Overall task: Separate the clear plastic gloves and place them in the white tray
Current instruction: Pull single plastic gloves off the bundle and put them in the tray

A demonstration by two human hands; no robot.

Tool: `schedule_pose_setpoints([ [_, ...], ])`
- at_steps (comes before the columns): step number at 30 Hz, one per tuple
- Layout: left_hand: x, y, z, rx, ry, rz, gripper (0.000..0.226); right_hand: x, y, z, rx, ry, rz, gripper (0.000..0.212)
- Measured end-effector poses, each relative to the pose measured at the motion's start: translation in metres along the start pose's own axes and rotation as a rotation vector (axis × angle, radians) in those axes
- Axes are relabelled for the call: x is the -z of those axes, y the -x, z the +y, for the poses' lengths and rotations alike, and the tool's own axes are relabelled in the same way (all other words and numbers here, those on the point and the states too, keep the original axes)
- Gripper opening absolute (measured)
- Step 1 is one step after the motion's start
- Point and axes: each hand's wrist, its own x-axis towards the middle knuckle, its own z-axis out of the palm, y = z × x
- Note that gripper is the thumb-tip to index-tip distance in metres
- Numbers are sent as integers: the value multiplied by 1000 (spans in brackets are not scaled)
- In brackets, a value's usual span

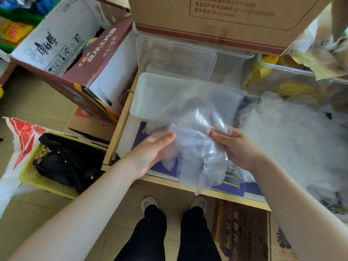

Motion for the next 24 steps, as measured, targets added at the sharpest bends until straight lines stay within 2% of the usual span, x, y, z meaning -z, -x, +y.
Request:
schedule_pose_setpoints([
  [2,-8,1,-2,51,38,26,51,-3,5,2,-23,-98,-13,32],
  [5,-13,3,-6,51,23,77,40,-7,11,3,-22,-117,-12,26],
  [10,-20,5,-8,-181,-213,289,14,-5,14,8,-6,-24,45,24],
  [13,-22,4,-11,-234,-193,365,18,-5,17,15,7,-97,38,26],
  [15,-25,3,-12,-227,-115,435,19,-7,18,17,38,-175,-3,34],
  [17,-25,-2,-14,-192,-38,474,18,-10,20,16,92,-190,-48,33],
  [19,-22,-10,-14,-136,28,474,20,-10,25,11,164,-95,-97,30],
  [22,-11,-18,-7,-16,50,560,25,-6,34,0,244,123,-192,65],
  [24,-4,-10,-6,-13,31,602,33,-4,38,-6,285,298,-233,69],
])
